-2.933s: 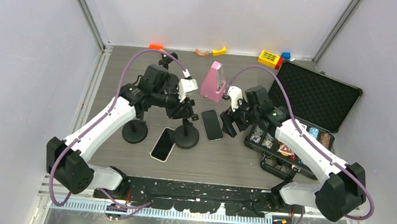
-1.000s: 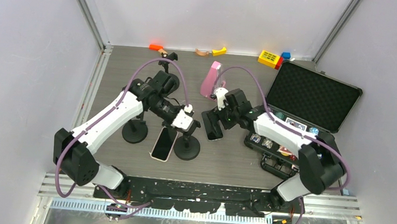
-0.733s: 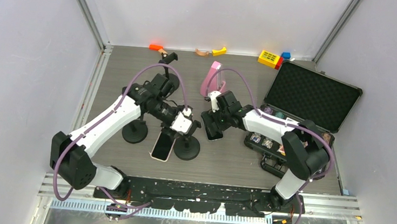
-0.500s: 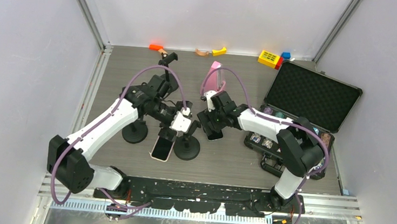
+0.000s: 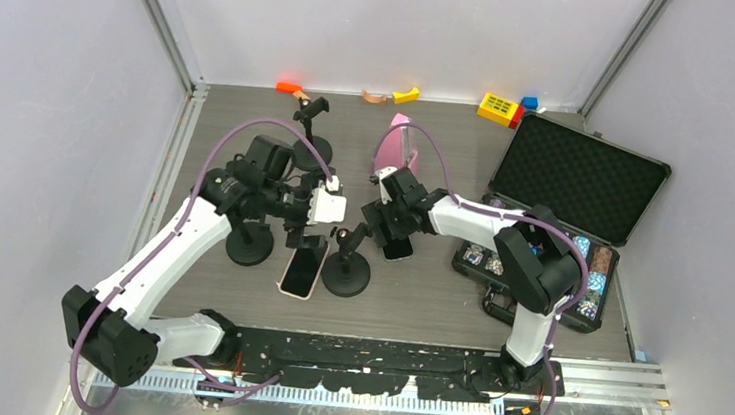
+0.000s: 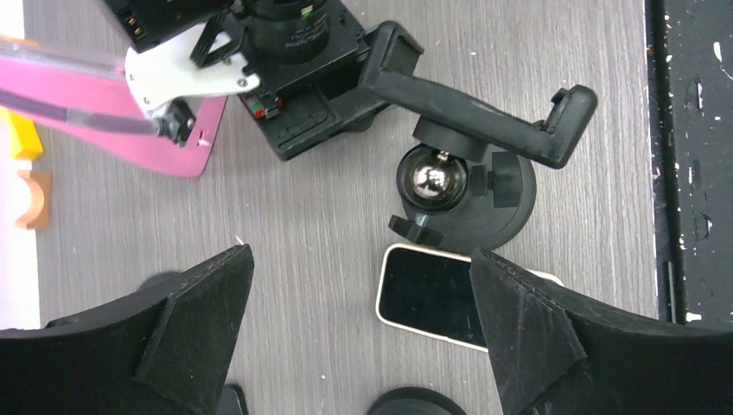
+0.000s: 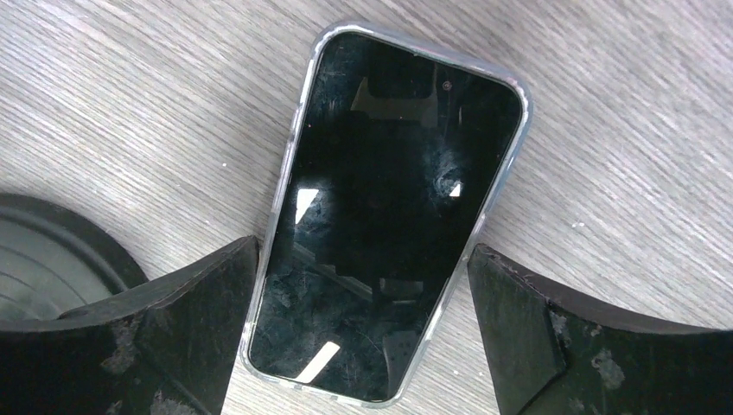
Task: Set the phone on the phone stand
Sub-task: Pick up the phone at the center of the board.
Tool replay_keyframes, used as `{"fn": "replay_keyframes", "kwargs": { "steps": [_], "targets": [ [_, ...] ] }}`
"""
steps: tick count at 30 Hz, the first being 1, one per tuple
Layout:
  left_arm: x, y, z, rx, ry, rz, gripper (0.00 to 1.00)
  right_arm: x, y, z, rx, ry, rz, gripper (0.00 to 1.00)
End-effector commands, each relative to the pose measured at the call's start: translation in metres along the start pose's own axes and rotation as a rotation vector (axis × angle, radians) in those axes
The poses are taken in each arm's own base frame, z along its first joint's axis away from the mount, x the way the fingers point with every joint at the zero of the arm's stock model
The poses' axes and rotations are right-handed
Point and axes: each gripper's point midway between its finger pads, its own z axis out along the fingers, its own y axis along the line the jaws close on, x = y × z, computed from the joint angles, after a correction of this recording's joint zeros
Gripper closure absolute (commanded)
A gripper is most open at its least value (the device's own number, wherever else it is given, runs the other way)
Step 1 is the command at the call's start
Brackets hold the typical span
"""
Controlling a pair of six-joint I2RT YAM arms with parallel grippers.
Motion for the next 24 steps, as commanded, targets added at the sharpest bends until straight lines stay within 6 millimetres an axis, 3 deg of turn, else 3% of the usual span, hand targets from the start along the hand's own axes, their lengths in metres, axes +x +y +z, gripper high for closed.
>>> {"fn": "replay_keyframes", "kwargs": {
  "steps": [1,5,14,19,24],
  "targets": [
    [-0.003,0.015,-0.009,-0.103,-0.005,-0.056,0.0,-0.003,0.005,0.002,-0.004,0.007,0.035,0.05],
    [-0.004,0.033,-0.014,-0.194,-0.02,-0.109,0.0,0.009,0.003,0.006,0.004,0.05,0.028,0.08],
    [0.001,0.094,-0.032,-0.51,-0.099,-0.428,0.0,0.014,-0.017,-0.005,-0.03,0.102,-0.111,0.29],
    [0.006,0.104,-0.038,-0.554,-0.126,-0.494,0.0,0.024,-0.017,-0.021,-0.14,0.153,-0.338,0.29],
    [0.012,0.115,-0.041,-0.615,-0.12,-0.538,0.0,0.035,-0.02,-0.024,-0.154,0.197,-0.403,0.29]
  ]
}}
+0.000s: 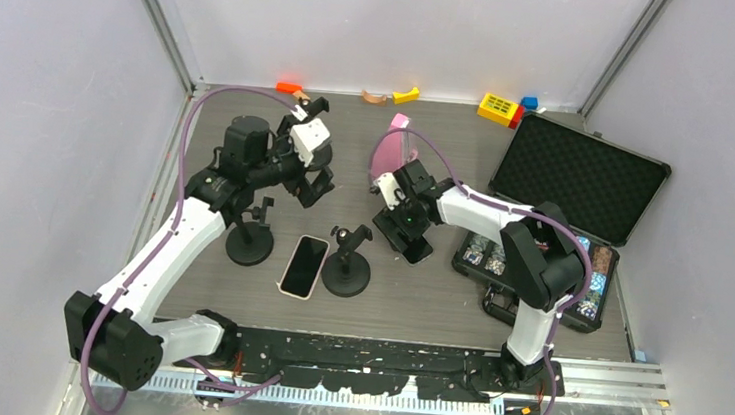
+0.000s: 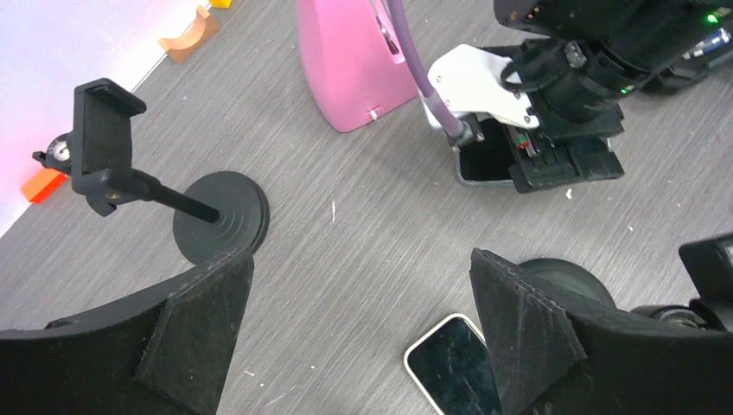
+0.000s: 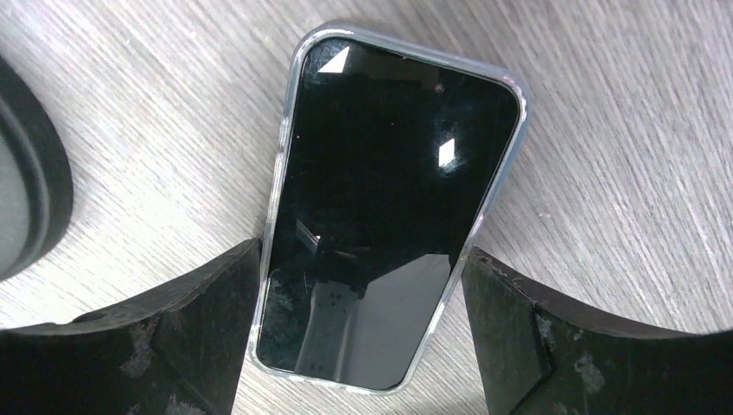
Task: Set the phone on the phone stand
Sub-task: Pick up the phone at the center of the board.
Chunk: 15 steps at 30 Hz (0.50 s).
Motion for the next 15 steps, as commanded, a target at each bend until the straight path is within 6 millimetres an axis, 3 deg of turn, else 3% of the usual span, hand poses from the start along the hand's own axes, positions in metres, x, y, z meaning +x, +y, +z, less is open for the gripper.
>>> {"fn": "replay_keyframes", "kwargs": {
  "steps": [1,8,15],
  "targets": [
    [-0.013,0.018,0.004,-0.095,-0.05,-0.062,0.0,0.013,0.004,-0.011,-0.047,0.064,-0.119,0.3],
    [-0.002,0.031,0.012,-0.173,-0.022,-0.167,0.0,0.001,0.002,-0.008,-0.027,0.031,-0.058,0.48],
    [0.012,0.034,0.021,-0.207,-0.004,-0.264,0.0,-0.022,-0.001,-0.027,0.004,-0.086,-0.041,0.64]
  ]
}}
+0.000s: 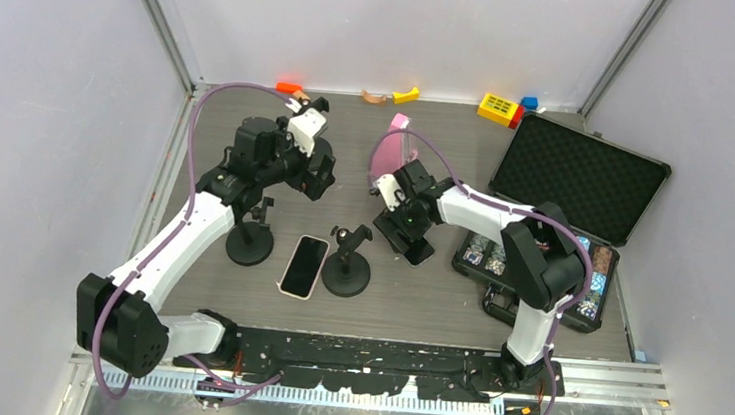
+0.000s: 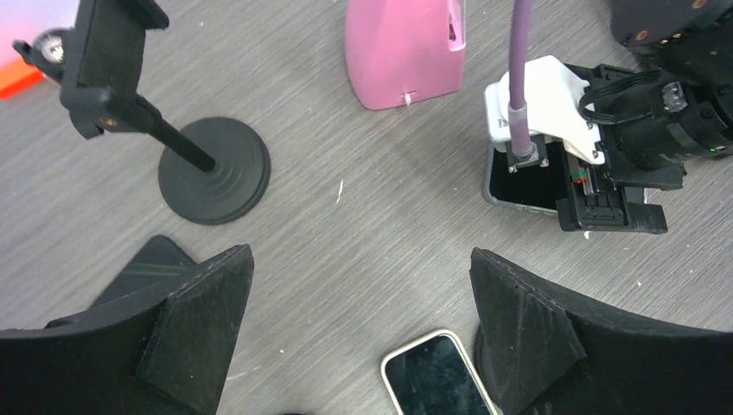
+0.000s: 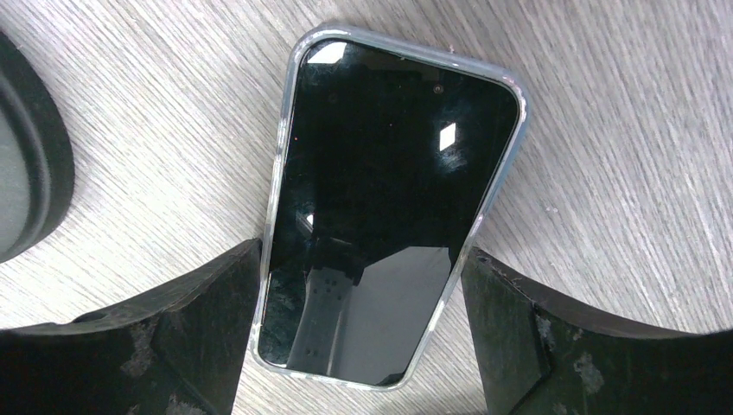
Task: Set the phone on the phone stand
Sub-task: Pick up the phone at the center of the board.
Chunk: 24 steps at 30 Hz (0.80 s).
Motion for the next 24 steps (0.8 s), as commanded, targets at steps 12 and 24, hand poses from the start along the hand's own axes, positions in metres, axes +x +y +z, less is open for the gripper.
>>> {"fn": "replay_keyframes", "kwargs": {
  "steps": [12,24],
  "targets": [
    [0.011,-0.004,0.029,0.045,0.074,-0.253,0.0,-0.052,-0.001,-0.06,0.042,-0.268,0.009,0.8],
    [-0.023,-0.046,0.049,0.352,0.145,-0.447,0.0,-0.107,0.005,-0.13,0.019,-0.456,-0.045,0.81]
  ]
}}
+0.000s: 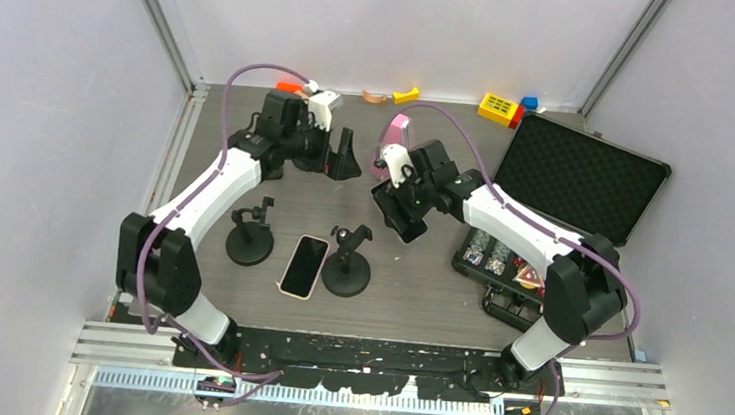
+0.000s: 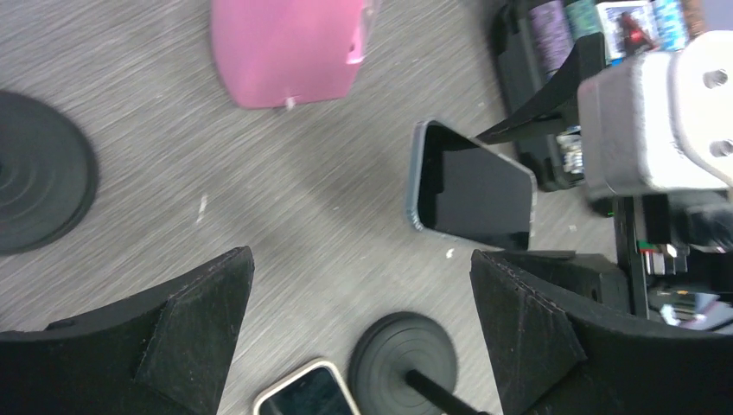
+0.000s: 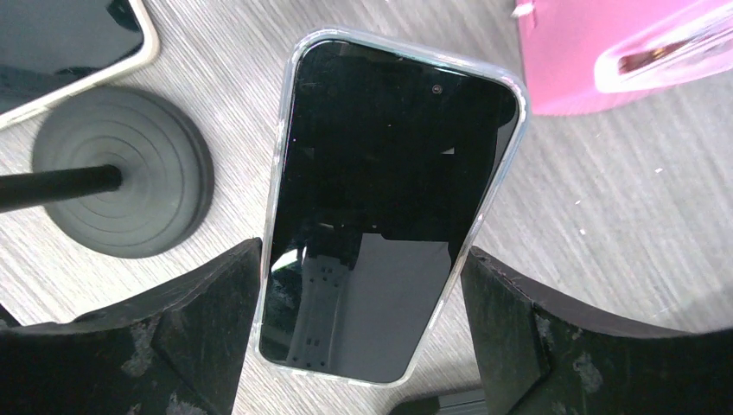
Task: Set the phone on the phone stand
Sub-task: Pick up the phone at the center of the board.
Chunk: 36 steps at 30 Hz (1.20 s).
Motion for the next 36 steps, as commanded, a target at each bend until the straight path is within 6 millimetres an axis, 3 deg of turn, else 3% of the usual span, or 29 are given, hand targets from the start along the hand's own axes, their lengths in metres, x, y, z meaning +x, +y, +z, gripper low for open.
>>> {"fn": "replay_keyframes", "kwargs": {
  "steps": [1,5,12,21,25,36],
  "targets": [
    [-0.019,-0.035,-0.002,0.18,0.013,-0.094,0.0,-0.061,0.001,-0.041,0.002,-0.194,-0.055,0.81],
    [-0.03,-0.047,0.007,0.266,0.044,-0.186,0.04,-0.069,0.0,-0.05,0.01,-0.218,-0.065,0.81],
    [-0.031,-0.058,0.026,0.388,0.121,-0.33,0.13,-0.076,0.005,-0.064,-0.003,-0.244,-0.071,0.81],
    [-0.018,-0.071,0.052,0.445,0.219,-0.44,0.21,-0.081,0.008,-0.073,-0.008,-0.266,-0.069,0.81],
    [-0.015,-0.077,0.054,0.494,0.246,-0.485,0.31,-0.08,0.007,-0.075,0.002,-0.267,-0.076,0.81],
    [-0.002,-0.085,0.054,0.507,0.274,-0.509,0.49,-0.075,0.001,-0.072,0.038,-0.254,-0.091,0.81]
  ]
}}
